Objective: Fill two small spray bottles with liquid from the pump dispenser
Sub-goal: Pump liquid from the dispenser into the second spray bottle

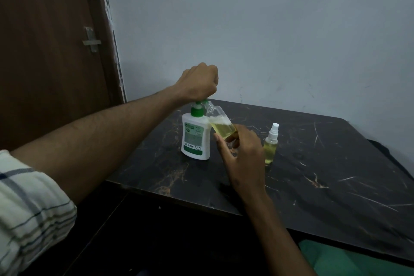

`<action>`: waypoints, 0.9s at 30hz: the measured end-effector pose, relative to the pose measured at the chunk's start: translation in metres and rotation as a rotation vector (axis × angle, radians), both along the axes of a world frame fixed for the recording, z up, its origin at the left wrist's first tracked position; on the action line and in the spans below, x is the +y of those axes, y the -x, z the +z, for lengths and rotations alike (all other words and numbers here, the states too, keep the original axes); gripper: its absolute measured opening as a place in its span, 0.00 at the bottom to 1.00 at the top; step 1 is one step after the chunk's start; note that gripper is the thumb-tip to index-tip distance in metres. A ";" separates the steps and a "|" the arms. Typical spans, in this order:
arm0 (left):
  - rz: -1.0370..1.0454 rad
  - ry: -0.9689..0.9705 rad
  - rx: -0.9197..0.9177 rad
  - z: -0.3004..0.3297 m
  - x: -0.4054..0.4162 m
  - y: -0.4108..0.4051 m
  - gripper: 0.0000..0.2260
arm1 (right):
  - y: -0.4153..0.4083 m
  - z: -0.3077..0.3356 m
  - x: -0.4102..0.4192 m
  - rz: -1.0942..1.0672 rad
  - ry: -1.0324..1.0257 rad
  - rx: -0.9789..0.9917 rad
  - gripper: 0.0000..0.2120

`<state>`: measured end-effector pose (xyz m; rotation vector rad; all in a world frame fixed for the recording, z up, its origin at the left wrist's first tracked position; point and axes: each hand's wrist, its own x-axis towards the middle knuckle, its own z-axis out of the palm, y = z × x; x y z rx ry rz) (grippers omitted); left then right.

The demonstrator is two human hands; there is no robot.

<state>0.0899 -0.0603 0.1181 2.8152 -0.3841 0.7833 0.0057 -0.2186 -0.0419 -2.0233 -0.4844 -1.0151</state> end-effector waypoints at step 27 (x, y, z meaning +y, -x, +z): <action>0.004 0.025 0.017 -0.003 -0.001 0.003 0.09 | 0.003 0.001 0.000 -0.008 0.005 -0.005 0.15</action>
